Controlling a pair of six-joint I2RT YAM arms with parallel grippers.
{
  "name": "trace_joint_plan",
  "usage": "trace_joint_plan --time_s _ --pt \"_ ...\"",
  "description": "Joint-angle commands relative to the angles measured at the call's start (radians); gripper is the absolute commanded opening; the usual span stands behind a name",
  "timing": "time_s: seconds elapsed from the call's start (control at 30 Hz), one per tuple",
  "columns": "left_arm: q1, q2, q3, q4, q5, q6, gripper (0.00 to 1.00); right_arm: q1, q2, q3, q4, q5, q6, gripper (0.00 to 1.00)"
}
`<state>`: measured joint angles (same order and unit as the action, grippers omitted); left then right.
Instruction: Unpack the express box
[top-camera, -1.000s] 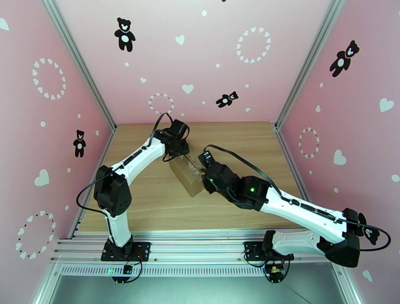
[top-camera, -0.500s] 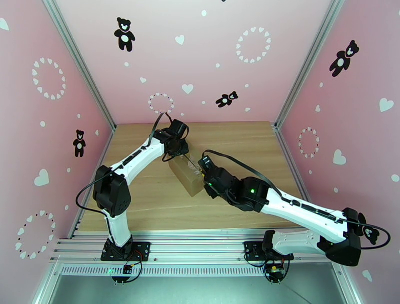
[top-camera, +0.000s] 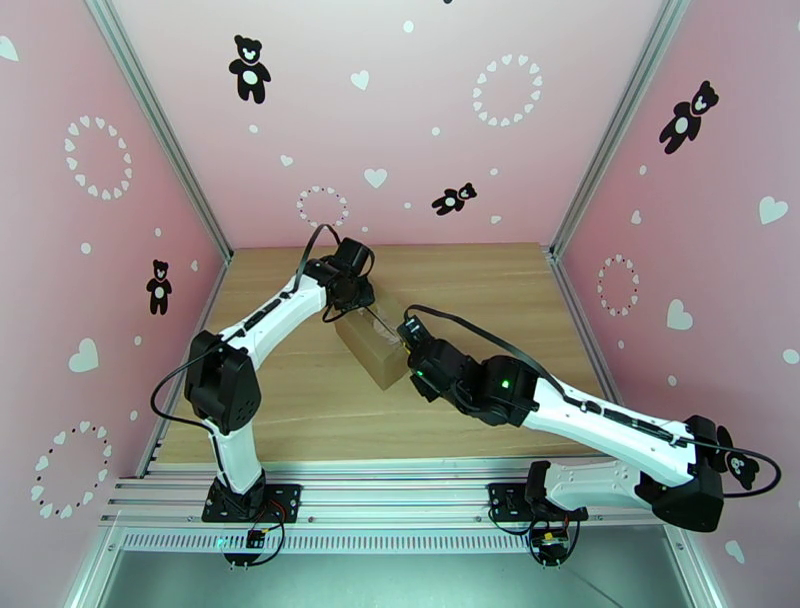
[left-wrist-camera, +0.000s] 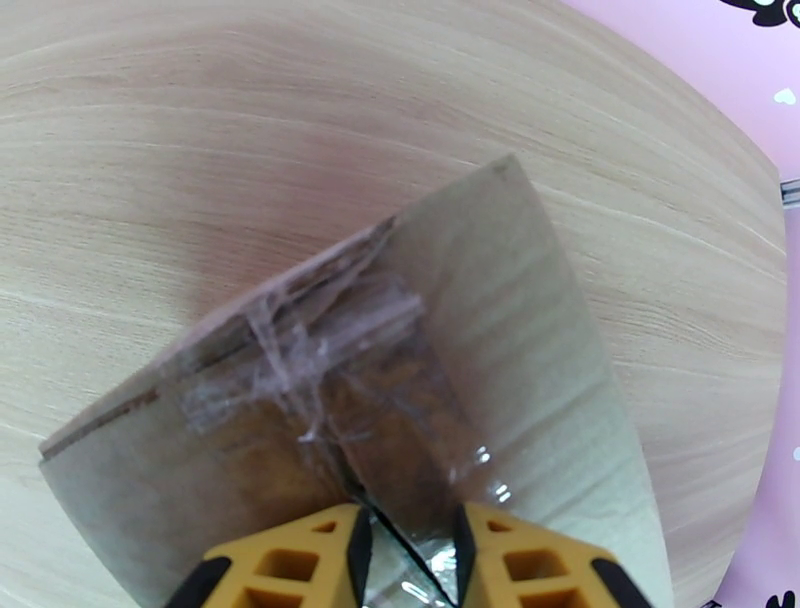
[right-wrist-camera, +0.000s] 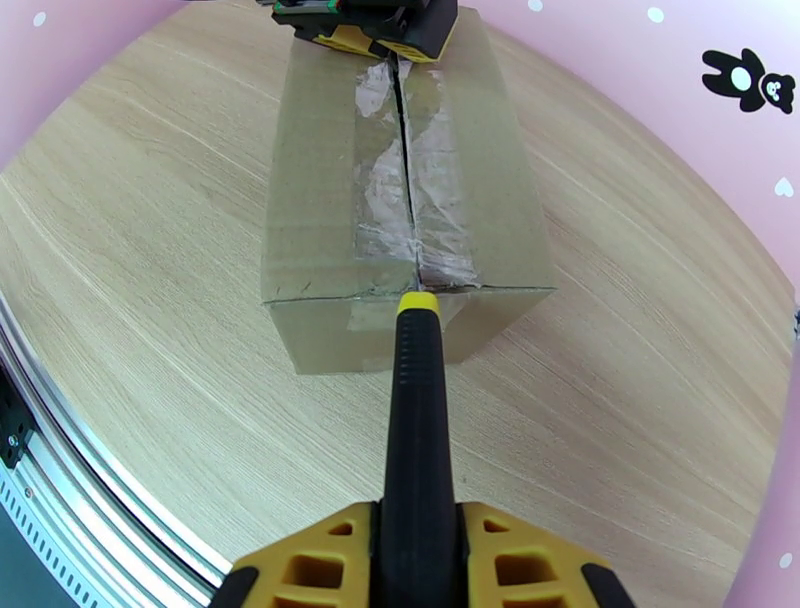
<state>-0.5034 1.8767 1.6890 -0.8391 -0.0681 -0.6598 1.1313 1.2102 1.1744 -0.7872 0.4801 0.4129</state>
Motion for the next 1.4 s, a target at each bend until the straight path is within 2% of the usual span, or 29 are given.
trace_joint_plan --time_s 0.0,0.57,0.87,1.17,1.37 --pt "0.044 0.036 -0.065 -0.094 -0.104 0.001 0.33 0.005 -0.024 0.01 -0.123 0.003 0.019 0.0" --pt "0.041 -0.019 -0.088 -0.042 -0.129 0.023 0.33 0.007 -0.045 0.012 -0.155 0.009 0.034 0.0" --pt "-0.005 -0.065 -0.078 -0.016 -0.178 0.079 0.33 0.007 -0.045 0.038 -0.135 0.017 0.021 0.0" --pt "-0.029 -0.146 -0.075 0.007 -0.15 0.09 0.34 0.008 -0.006 0.157 -0.062 -0.022 -0.055 0.0" --pt "-0.035 -0.165 -0.087 0.017 -0.126 0.067 0.34 0.006 0.073 0.231 -0.006 -0.05 -0.147 0.0"
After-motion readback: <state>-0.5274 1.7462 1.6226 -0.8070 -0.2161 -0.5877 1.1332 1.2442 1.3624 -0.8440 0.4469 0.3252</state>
